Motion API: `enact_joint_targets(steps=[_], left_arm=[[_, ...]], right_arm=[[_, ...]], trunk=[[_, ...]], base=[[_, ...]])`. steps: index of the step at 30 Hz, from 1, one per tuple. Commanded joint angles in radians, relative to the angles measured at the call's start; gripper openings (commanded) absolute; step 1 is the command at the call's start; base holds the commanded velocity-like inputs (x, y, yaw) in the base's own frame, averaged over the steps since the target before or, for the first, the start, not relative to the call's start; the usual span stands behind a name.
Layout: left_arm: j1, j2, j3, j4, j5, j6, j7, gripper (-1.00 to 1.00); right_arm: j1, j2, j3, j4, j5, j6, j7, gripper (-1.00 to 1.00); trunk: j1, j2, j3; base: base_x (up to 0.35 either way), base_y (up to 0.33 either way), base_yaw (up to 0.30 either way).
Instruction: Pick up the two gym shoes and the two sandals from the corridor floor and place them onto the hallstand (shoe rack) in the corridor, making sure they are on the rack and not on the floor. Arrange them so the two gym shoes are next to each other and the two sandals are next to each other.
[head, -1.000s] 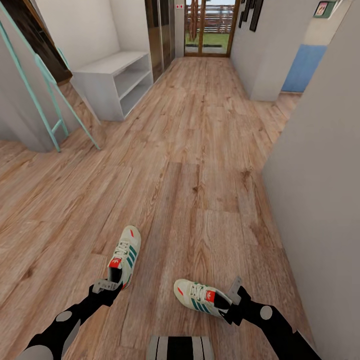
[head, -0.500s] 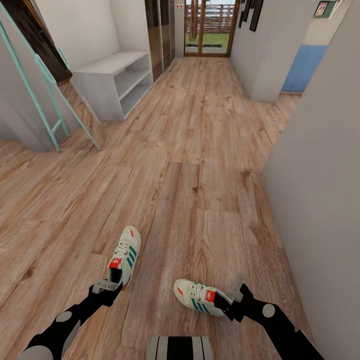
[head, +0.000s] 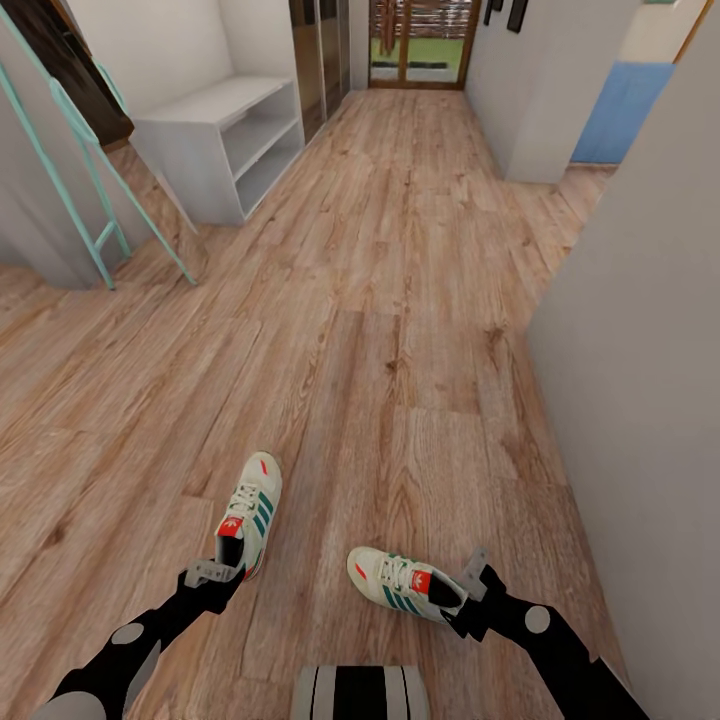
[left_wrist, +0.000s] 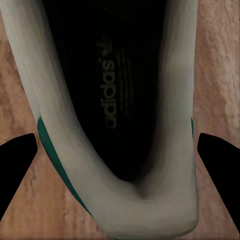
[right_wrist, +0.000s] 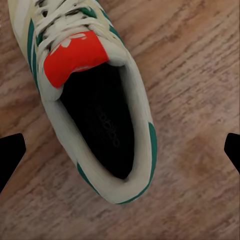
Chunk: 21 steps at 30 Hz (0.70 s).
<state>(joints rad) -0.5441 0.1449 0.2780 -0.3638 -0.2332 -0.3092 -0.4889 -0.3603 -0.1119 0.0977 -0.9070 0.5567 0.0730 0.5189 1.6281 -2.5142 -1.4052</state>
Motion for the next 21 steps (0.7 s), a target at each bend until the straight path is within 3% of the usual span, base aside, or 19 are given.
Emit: enact_joint_targets(steps=[1,13,18,21], left_arm=[[-0.001,-0.001,0.009,0.000,-0.009,-0.005,-0.005,-1.00],[0.000,-0.001,0.010,0.000,-0.008,-0.005,-0.004,-1.00],[0.001,-0.001,0.011,0.000,-0.008,-0.005,-0.004,-1.00],[0.000,-0.001,0.011,0.000,-0.008,-0.005,-0.004,-1.00]], right_arm=[[0.000,-0.001,0.002,-0.002,0.005,0.005,0.003,1.00],[0.000,-0.001,0.000,-0.001,0.006,0.004,0.003,1.00],[0.000,-0.002,-0.020,-0.001,0.006,0.005,0.003,1.00],[0.000,-0.002,-0.034,-0.001,0.006,0.005,0.003,1.00]], trunk=[[0.000,0.000,-0.001],[0.000,0.000,-0.001],[0.000,0.000,-0.001],[0.001,-0.001,-0.012]], base=[[0.000,0.000,0.000],[0.000,0.000,0.000],[0.000,0.000,0.000],[0.000,0.000,0.000]])
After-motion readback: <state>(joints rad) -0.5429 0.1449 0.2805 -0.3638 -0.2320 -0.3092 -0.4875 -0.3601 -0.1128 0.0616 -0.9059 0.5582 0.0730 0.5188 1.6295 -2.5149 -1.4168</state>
